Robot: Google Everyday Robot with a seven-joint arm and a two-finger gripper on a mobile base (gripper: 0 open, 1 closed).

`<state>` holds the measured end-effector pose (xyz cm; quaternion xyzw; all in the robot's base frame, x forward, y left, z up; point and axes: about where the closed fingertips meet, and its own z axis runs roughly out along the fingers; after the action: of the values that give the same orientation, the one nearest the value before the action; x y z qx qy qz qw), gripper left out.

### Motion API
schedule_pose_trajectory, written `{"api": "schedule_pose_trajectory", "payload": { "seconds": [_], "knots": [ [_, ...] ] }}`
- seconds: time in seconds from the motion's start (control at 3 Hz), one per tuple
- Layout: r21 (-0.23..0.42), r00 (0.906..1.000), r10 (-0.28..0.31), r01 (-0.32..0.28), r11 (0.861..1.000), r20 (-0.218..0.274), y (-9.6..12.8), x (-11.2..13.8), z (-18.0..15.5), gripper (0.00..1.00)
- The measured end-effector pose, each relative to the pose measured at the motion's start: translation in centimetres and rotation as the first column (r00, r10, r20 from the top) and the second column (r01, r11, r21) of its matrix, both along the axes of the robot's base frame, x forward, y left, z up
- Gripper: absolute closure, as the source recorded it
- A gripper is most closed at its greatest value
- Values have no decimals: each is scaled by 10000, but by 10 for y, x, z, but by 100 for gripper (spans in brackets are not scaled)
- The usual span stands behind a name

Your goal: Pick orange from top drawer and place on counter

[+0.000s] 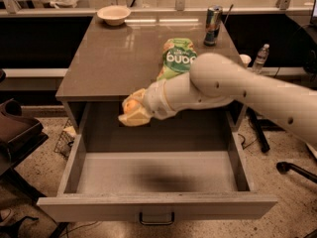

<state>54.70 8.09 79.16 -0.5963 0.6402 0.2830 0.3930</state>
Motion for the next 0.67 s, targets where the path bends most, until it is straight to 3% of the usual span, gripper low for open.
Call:
{"api": "schedule_pose_trajectory", "payload": {
  "seconds": [0.33,0.67],
  "knots": [
    [-396,9982,-602,602,9974,4,-1,19,63,100],
    [-589,9913,-1309,1300,9898,-121,12,45,97,100]
  ]
}}
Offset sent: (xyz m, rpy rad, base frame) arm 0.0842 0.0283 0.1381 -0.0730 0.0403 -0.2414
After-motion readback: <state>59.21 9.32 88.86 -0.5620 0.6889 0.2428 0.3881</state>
